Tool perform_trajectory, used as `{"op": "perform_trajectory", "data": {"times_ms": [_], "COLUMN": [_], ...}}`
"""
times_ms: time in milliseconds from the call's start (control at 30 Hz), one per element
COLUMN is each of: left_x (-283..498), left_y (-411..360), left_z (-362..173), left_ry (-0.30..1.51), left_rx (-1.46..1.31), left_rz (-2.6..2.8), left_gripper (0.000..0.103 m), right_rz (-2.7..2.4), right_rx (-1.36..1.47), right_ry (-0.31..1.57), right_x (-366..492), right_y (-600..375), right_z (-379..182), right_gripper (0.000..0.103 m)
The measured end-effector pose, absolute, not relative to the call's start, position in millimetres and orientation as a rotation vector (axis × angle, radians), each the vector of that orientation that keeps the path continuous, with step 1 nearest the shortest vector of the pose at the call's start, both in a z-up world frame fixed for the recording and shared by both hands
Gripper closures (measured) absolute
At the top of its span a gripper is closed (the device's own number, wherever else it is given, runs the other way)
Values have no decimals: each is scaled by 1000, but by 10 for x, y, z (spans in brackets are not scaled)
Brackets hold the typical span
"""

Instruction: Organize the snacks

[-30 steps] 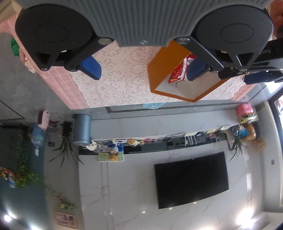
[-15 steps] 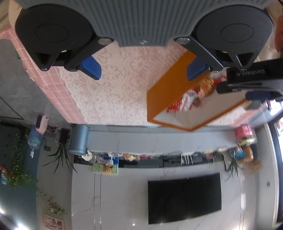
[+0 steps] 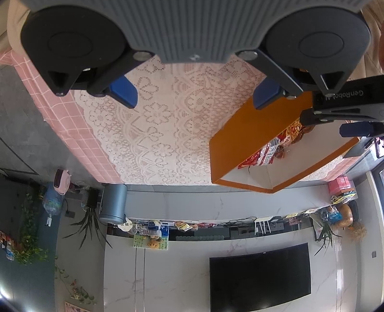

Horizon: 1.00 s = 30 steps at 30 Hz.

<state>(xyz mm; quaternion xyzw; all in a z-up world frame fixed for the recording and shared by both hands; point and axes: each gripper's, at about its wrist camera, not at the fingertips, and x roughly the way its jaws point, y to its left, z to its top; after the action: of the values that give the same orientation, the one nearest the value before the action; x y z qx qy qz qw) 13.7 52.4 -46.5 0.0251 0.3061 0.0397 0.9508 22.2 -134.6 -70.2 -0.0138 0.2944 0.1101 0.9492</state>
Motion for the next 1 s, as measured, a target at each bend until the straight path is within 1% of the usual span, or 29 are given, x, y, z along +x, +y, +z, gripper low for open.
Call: {"op": "perform_trajectory", "data": {"times_ms": [400,1000], "left_x": [135,104], "left_y": [537,544], "left_z": [-419,-259], "left_ry": [611,512], "left_rx": [46,32], "left_rz": [78,80], "left_gripper": [14,14], "right_rz": [225,201], "right_rx": [-26,5], "right_ry": [578,505], "right_x": [177,125], "right_y": [-1336,-1402], "right_z": [-649,-547], "right_gripper": [4,4]}}
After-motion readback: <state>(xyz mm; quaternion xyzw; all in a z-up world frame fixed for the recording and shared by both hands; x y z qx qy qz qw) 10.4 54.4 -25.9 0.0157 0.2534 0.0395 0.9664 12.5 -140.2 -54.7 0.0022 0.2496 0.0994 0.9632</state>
